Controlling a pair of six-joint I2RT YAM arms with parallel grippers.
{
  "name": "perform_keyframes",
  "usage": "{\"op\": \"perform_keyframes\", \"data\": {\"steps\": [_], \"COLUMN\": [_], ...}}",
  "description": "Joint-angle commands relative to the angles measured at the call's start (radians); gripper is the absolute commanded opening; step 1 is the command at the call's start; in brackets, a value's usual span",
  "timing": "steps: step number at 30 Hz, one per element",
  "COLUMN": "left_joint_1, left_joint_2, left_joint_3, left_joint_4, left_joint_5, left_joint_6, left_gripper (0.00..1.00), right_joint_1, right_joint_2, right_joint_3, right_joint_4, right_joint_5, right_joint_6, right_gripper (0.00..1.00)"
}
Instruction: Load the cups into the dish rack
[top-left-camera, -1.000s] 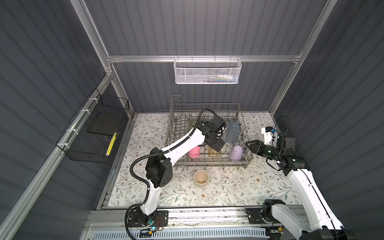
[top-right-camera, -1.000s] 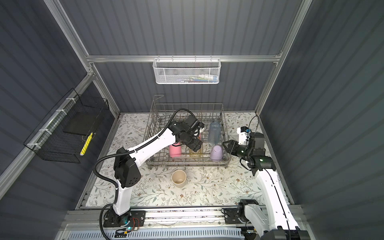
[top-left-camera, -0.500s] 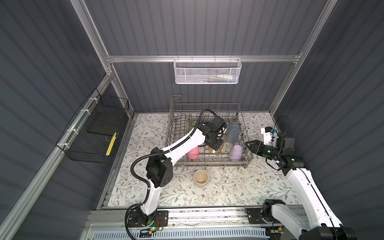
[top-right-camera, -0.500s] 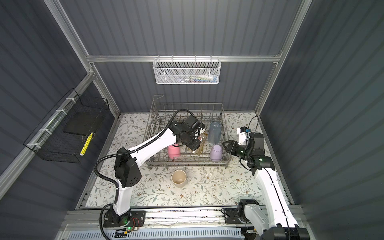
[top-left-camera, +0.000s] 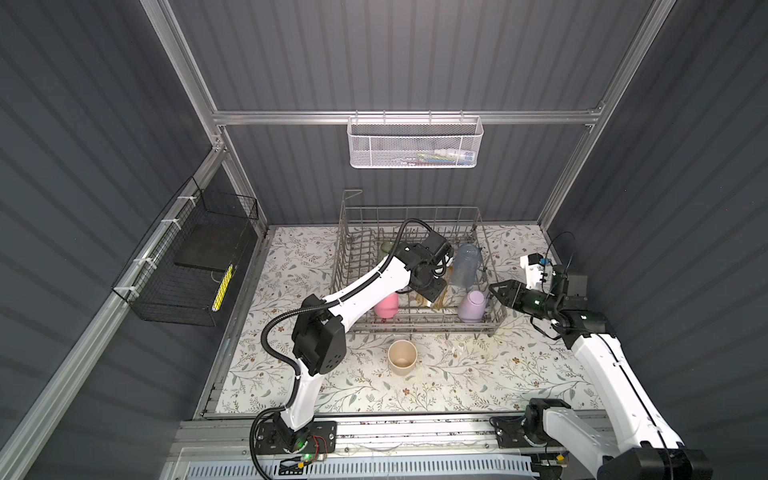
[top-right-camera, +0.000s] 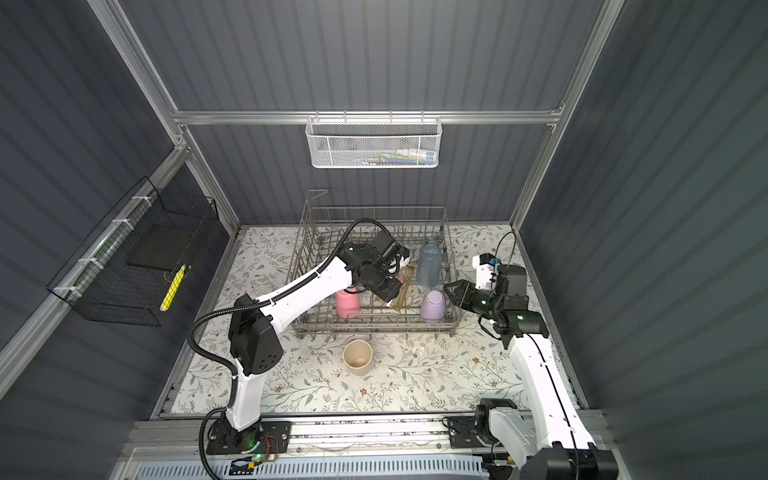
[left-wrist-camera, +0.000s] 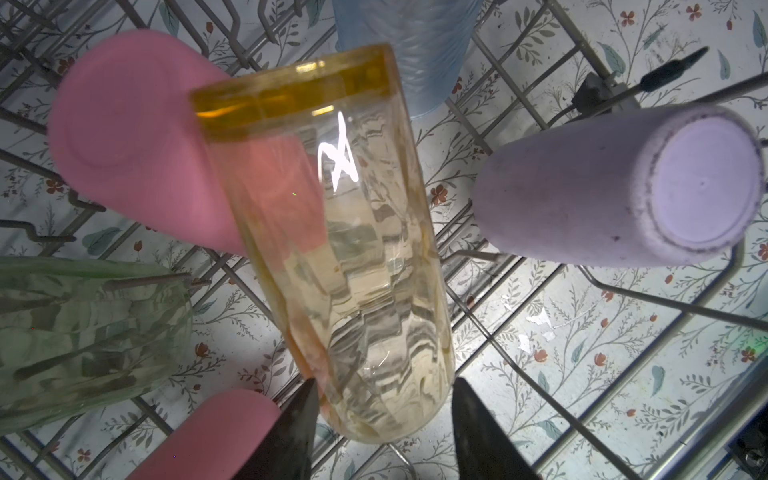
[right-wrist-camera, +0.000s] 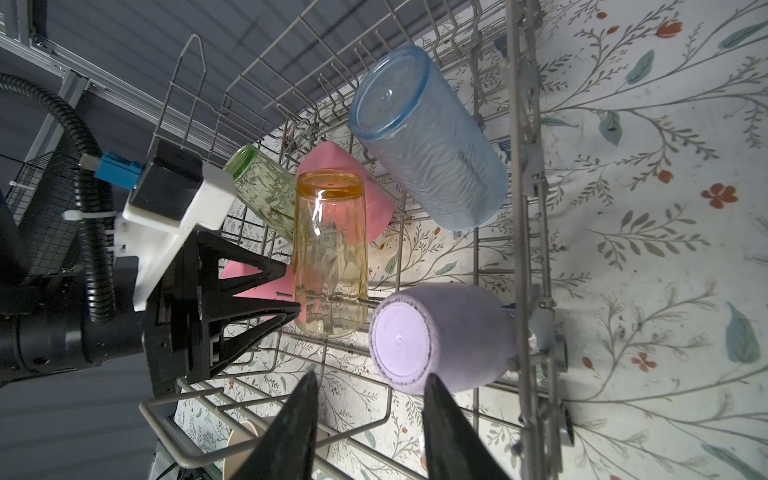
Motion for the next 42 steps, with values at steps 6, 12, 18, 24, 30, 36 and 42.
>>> {"op": "perform_keyframes", "data": {"steps": [6,12,18,24,30,36,42], "left_joint_1": [-0.004,-0.002,0.010,0.044,0.068,0.095,0.110], "left_joint_2": [-0.114,-0.225,-0.391,-0.528,-0.587,-0.611,-0.619], "left_joint_3": [0.015,-0.051,-0.206,-0.341,-0.423,-0.471,-0.499], "left_joint_4": [-0.007,0.103,0.256,0.342,0.363,0.386,0.400], "left_joint_5": [-0.050,-0.203,-0.356,-0.368,-0.351,-0.298,-0.265], "left_joint_6": [-0.007,-0.040,-0.085,-0.116,-0.124,-0.130,-0.138], "left_gripper": [0.59,0.71,0.85,0.87,0.87,0.88,0.88], "right_joint_1": [0.018,0.201,0.332,0.369,0.374,0.387,0.404], "right_joint_2": [-0.030,0.011,0.213,0.407,0.553,0.658,0.719], "right_joint_3": [0.047,0.172,0.330,0.514,0.643,0.723,0.758], "right_joint_4": [0.004,-0.065,-0.077,-0.152,-0.228,-0.277,-0.285], "right_joint_5": [-0.061,0.092,0.136,0.208,0.232,0.229,0.224], "right_joint_6": [-0.023,-0.121,-0.211,-0.298,-0.348,-0.380,-0.381], "right_gripper": [0.43,0.46,0.53,0.60,0.66,0.68,0.68]}}
